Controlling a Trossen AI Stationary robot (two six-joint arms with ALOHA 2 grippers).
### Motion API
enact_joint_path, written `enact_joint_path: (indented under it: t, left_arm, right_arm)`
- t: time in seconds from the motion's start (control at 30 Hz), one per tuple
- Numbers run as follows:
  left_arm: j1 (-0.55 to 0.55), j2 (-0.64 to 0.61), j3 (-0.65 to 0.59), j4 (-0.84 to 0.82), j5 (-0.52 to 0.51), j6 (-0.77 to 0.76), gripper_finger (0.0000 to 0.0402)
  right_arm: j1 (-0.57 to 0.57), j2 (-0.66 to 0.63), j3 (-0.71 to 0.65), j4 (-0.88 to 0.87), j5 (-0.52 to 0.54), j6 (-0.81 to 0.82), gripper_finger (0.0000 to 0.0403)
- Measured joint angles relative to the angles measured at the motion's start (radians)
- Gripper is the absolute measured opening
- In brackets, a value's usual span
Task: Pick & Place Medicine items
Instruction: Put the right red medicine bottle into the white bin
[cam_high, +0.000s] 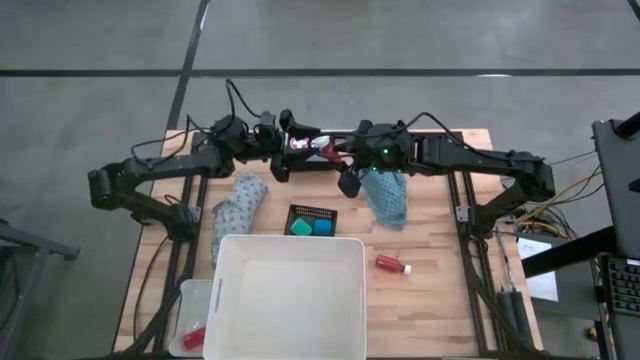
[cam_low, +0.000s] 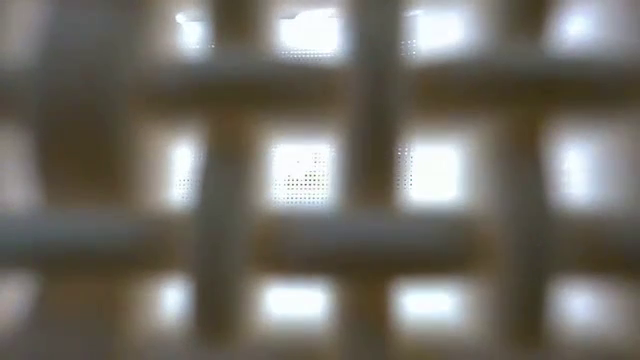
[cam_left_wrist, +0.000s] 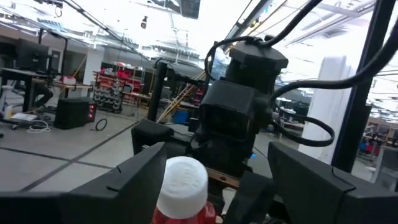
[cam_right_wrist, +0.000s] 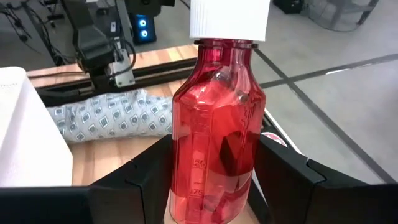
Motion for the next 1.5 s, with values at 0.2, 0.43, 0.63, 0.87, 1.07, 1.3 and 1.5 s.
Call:
enact_joint_path:
  t: [0.2, 0.43, 0.63, 0.87, 1.07, 1.3, 1.5]
  left_arm:
    - [0.001, 0.000, 0.000, -0.004, -0.042, 0.041, 0.0285]
    - [0.001, -0.001, 0.000, -0.014, -0.040, 0.056, 0.0285]
    - [-0.001, 0.001, 0.000, -0.034, -0.022, 0.044, 0.0285]
    - [-0.003, 0.000, 0.000, -0.058, 0.015, 0.012, 0.0285]
    - [-0.005, 0.000, -0.001, -0.062, 0.014, 0.010, 0.0285]
    - [-0.005, 0.000, -0.001, -0.081, 0.008, 0.009, 0.0285]
    - [-0.005, 0.000, -0.001, -0.106, 0.007, 0.009, 0.0285]
  right_arm:
    - [0.000, -0.025, 0.000, -0.003, -0.082, -0.006, 0.0203]
    - [0.001, -0.034, -0.001, 0.022, -0.129, -0.023, 0.0203]
    - [-0.017, -0.024, 0.002, 0.099, -0.125, -0.030, 0.0203]
    - [-0.027, 0.010, 0.000, 0.114, -0.126, -0.030, 0.0203]
    - [-0.027, 0.005, 0.000, 0.100, -0.126, -0.029, 0.0203]
    - [-0.027, 0.005, 0.000, 0.095, -0.126, -0.029, 0.0203]
    - [-0.027, 0.005, 0.000, 0.093, -0.126, -0.030, 0.0203]
